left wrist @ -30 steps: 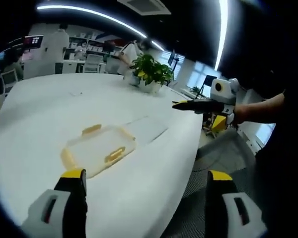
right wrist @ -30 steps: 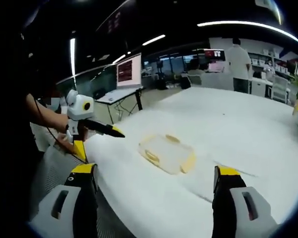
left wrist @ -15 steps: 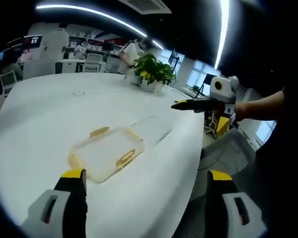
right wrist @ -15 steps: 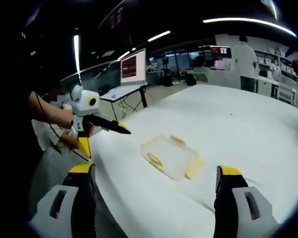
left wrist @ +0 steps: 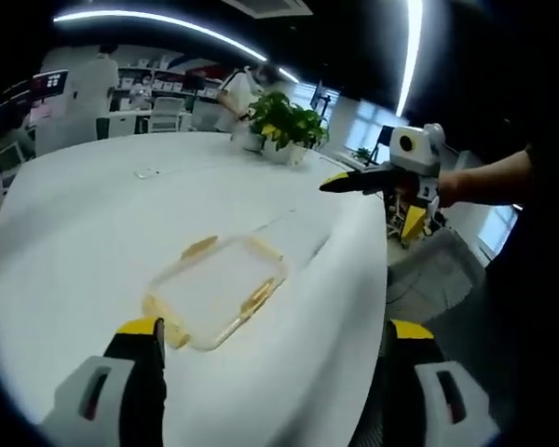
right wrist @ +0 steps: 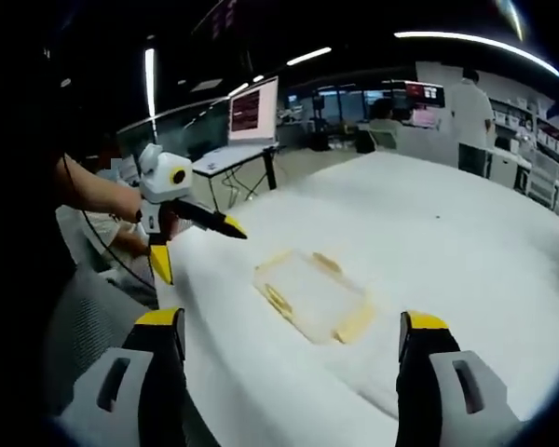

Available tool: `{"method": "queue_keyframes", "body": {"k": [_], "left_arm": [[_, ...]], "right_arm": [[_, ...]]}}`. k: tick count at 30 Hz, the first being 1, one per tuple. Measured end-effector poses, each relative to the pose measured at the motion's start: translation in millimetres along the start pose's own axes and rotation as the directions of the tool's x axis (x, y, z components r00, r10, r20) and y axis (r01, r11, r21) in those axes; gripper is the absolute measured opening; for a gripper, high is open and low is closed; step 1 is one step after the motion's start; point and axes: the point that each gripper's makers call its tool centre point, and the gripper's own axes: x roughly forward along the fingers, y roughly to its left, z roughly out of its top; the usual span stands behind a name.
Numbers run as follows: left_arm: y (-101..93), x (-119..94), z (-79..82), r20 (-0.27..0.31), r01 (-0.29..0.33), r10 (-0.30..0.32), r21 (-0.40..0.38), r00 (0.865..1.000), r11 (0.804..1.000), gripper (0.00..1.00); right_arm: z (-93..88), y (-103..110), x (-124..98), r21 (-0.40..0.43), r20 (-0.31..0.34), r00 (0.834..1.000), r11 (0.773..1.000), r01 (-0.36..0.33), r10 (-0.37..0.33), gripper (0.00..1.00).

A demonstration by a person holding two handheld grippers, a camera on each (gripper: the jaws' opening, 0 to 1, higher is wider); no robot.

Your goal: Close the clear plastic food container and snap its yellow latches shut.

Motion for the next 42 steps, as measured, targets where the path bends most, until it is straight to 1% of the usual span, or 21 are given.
{"method": "queue_keyframes", "body": {"k": [4, 7, 13, 16, 18, 20, 21, 24, 26, 28, 30, 32, 36, 38, 42], "left_arm": [[4.1, 1.0, 0.6, 0.000, 0.002, -0.002, -0.006, 1.000, 1.000, 0.96], [7.4, 1.7, -0.9, -0.019, 0.004, -0.004, 0.013, 1.000, 1.000, 0.96], [16.1, 4.0, -2.6, -0.046, 0.005, -0.004, 0.019, 0.999, 1.000, 0.98], [21.3, 5.7, -5.3, -0.075, 0.011, -0.008, 0.044, 0.997, 0.999, 0.98], [23.9, 5.9, -4.3, -0.086, 0.014, -0.009, 0.063, 0.996, 0.998, 0.98], [26.5, 6.2, -2.8, -0.093, 0.020, -0.013, 0.072, 0.996, 0.997, 0.98], [28.2, 6.6, -2.4, -0.098, 0.020, -0.013, 0.075, 0.995, 0.997, 0.98], [32.8, 7.7, -1.1, -0.105, 0.017, -0.008, 0.091, 0.994, 0.996, 0.98], [35.3, 8.7, 0.0, -0.110, 0.019, -0.008, 0.093, 0.994, 0.995, 0.98], [37.1, 9.5, 0.7, -0.115, 0.020, -0.008, 0.103, 0.993, 0.994, 0.98], [38.3, 10.5, -1.5, -0.137, 0.026, -0.010, 0.116, 0.990, 0.993, 0.98], [38.5, 11.3, -2.1, -0.151, 0.033, -0.012, 0.134, 0.988, 0.990, 0.98], [40.7, 12.6, -4.9, -0.184, 0.048, -0.019, 0.157, 0.983, 0.986, 0.97], [41.9, 12.8, -7.4, -0.206, 0.056, -0.021, 0.166, 0.978, 0.985, 0.94], [43.8, 13.5, -9.2, -0.221, 0.063, -0.021, 0.184, 0.975, 0.981, 0.93]], "right_arm": [[-2.5, -3.4, 3.0, 0.001, -0.013, 1.000, 1.000, -0.005, 0.005, 0.94], [-2.3, -2.9, 4.7, -0.003, -0.019, 1.000, 1.000, -0.013, 0.012, 0.94], [-3.9, -4.1, 10.1, -0.004, -0.032, 0.999, 1.000, -0.021, 0.021, 0.95], [-3.3, -4.1, 14.8, -0.004, -0.035, 0.999, 1.000, -0.028, 0.028, 0.97], [-2.2, -5.0, 18.4, -0.012, -0.037, 0.999, 0.999, -0.031, 0.031, 0.99], [-1.9, -5.6, 21.5, -0.024, -0.049, 0.998, 0.999, -0.040, 0.039, 0.99], [-1.5, -8.3, 23.6, -0.035, -0.052, 0.998, 0.999, -0.036, 0.034, 1.00], [-0.8, -11.7, 28.4, -0.035, -0.053, 0.998, 0.999, -0.041, 0.039, 1.00], [-1.9, -12.8, 31.4, -0.044, -0.068, 0.997, 0.998, -0.048, 0.045, 1.00], [-1.7, -14.2, 32.6, -0.057, -0.079, 0.996, 0.997, -0.049, 0.045, 0.98], [2.7, -15.4, 33.0, -0.060, -0.066, 0.997, 0.997, -0.050, 0.046, 0.97], [3.2, -17.0, 33.9, -0.062, -0.068, 0.997, 0.997, -0.050, 0.045, 0.97], [-2.7, -19.5, 36.6, -0.091, -0.104, 0.994, 0.994, -0.055, 0.045, 0.94], [-4.6, -17.2, 37.5, -0.107, -0.118, 0.991, 0.992, -0.071, 0.058, 0.93], [-7.1, -16.2, 41.7, -0.125, -0.132, 0.989, 0.988, -0.089, 0.072, 0.91]]}}
